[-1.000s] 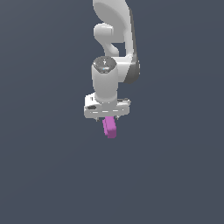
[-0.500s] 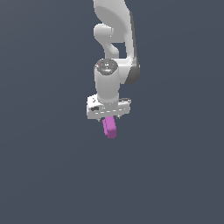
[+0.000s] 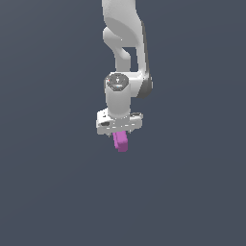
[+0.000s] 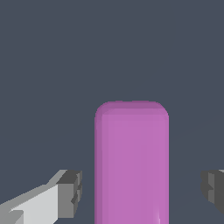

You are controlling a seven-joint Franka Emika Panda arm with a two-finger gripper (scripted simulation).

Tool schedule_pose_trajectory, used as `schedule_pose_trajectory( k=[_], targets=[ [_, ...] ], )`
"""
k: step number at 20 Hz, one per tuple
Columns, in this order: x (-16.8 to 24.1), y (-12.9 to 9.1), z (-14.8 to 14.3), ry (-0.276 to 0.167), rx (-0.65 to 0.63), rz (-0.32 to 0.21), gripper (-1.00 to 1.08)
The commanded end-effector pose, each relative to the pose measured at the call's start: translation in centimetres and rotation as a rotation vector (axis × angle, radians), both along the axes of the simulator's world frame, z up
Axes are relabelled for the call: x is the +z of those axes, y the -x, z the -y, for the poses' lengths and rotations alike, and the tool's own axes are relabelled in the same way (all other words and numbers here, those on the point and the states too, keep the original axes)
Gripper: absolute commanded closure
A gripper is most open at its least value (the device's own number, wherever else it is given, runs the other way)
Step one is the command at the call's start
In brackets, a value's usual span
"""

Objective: Pick up the object and move it to a goal position.

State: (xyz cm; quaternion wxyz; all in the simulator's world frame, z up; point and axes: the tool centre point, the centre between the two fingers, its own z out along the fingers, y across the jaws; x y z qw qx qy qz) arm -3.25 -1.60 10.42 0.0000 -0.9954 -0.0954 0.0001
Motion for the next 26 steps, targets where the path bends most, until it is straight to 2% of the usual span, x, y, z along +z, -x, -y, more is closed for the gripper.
schedule_pose_trajectory(
  k=[1, 7, 8, 20, 26],
  targets=[
    [-1.1, 0.1, 0.0, 0.0, 0.001, 0.0, -0.92],
    [-2.2, 0.0, 0.0, 0.0, 0.002, 0.0, -0.92],
    [-2.2, 0.0, 0.0, 0.0, 0.002, 0.0, 1.08],
    [-2.0, -0.1, 0.0, 0.0, 0.004, 0.002, 1.08],
    [-0.6, -1.0, 1.7, 0.0, 0.004, 0.002, 1.08]
  ],
)
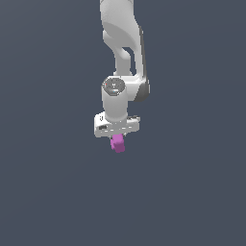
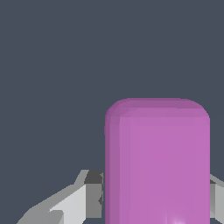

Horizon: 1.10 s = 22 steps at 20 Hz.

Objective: Pick up the object and move it to a goal position.

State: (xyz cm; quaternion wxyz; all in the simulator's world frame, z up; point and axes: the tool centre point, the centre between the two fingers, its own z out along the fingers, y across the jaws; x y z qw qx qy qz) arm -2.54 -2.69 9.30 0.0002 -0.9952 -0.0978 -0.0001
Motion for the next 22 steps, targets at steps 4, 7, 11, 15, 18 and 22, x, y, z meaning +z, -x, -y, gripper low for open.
schedule_pose_trajectory(
  k=[4, 7, 11, 15, 18, 22],
  targets=[
    [2.1, -1.4, 2.7, 0.0, -0.001, 0.001, 1.08],
    [3.6, -2.5, 4.6, 0.0, -0.001, 0.001, 1.08],
    [5.8, -4.1, 7.5, 0.0, -0.001, 0.001, 1.08],
    [7.9, -5.7, 10.1, 0.0, -0.001, 0.001, 1.08],
    [9.0, -6.6, 11.6, 0.0, -0.002, 0.0, 1.08],
    [10.1, -7.4, 13.0, 0.0, -0.002, 0.0, 1.08]
  ],
)
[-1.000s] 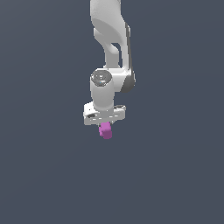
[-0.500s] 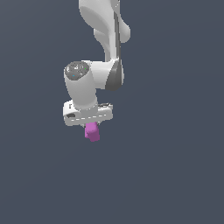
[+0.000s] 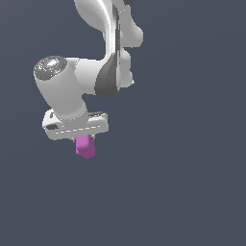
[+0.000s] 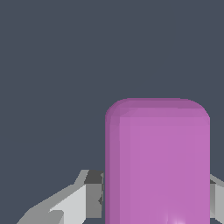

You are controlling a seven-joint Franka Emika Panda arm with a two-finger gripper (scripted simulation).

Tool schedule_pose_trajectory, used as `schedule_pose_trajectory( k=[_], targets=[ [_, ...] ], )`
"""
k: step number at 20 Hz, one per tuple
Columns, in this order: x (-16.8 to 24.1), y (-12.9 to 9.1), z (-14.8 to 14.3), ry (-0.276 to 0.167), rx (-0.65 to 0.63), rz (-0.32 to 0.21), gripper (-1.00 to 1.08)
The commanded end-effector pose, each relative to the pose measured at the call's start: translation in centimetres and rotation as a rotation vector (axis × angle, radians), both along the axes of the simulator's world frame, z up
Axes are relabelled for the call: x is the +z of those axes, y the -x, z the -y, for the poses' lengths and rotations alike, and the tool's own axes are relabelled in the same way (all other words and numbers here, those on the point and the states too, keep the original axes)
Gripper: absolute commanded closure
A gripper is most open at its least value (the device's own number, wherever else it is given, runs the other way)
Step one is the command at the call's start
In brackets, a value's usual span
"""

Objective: Pick up the object and move it to a goal position.

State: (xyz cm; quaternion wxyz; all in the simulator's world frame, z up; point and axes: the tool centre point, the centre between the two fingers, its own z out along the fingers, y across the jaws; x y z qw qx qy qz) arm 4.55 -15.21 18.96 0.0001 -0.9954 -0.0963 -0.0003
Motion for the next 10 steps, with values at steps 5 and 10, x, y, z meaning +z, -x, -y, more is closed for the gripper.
schedule_pose_trajectory(
  k=[5, 10],
  targets=[
    [1.13, -0.98, 1.42, 0.0, 0.001, 0.0, 1.08],
    [1.28, -1.19, 1.62, 0.0, 0.001, 0.0, 1.08]
  ],
)
